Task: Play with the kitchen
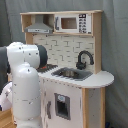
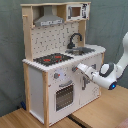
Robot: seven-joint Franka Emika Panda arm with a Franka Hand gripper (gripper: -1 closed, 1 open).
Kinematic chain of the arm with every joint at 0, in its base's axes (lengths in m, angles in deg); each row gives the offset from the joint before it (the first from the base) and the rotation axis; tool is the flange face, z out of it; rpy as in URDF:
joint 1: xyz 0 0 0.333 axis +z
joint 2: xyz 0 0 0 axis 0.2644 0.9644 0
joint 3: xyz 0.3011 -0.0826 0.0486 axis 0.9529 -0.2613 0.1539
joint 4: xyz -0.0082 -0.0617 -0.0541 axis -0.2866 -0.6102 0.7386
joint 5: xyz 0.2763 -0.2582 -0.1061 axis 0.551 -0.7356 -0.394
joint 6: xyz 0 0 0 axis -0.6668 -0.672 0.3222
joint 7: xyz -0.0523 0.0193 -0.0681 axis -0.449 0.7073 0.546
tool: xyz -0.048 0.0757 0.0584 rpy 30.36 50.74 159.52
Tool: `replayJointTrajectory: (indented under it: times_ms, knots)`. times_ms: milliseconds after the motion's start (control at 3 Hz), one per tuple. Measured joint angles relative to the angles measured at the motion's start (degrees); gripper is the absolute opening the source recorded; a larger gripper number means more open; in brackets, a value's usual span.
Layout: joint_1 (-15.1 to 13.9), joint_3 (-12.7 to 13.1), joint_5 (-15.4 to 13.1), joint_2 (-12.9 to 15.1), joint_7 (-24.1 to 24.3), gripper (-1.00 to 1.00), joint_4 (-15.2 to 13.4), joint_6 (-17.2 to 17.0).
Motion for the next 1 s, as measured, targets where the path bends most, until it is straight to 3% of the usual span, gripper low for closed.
replayJointTrajectory:
  times_ms: [667,1000]
  knots:
    - [-0.02,-3.46,-5.98,0.0,0.01,1.0,2.92,9.01]
    - [-0.02,-3.99,-6.68,0.0,0.06,1.0,3.68,11.93]
